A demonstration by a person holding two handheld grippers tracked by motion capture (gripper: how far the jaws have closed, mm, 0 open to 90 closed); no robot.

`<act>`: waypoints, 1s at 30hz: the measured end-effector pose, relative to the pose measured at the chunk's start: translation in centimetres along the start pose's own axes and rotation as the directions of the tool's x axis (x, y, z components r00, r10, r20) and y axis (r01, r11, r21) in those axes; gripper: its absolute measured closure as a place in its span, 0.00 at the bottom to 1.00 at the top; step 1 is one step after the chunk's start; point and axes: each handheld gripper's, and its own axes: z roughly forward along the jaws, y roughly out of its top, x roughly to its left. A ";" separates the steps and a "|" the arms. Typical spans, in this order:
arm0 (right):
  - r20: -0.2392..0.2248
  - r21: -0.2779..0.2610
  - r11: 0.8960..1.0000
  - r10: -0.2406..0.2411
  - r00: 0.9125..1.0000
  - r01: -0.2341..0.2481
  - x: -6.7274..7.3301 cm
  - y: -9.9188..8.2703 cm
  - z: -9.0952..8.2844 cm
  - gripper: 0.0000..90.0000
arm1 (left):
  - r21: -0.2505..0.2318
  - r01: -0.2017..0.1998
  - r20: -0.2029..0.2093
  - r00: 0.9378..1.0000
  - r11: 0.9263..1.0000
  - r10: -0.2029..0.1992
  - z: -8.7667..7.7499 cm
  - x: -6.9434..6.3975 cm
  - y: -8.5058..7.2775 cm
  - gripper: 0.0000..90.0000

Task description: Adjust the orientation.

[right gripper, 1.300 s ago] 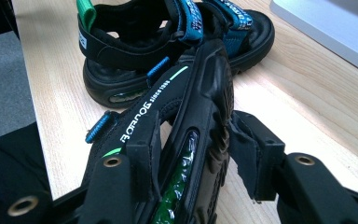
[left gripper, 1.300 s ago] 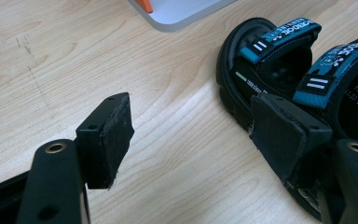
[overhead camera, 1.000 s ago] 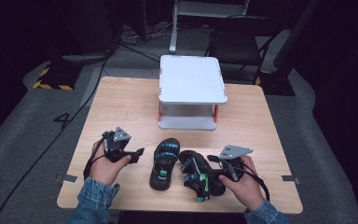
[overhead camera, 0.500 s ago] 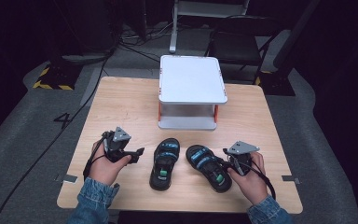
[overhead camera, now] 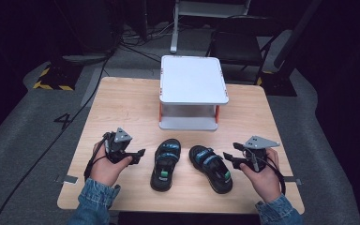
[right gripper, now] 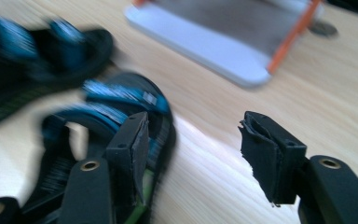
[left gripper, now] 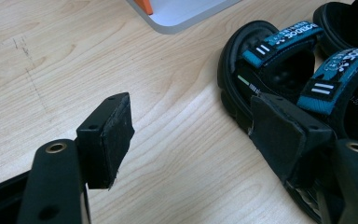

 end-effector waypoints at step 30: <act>-0.078 0.197 0.944 -0.255 0.964 0.266 5.5 3.6 5.0 0.85 | 0.028 0.058 -0.022 0.998 0.998 -0.057 -2.7 -0.6 -4.4 0.32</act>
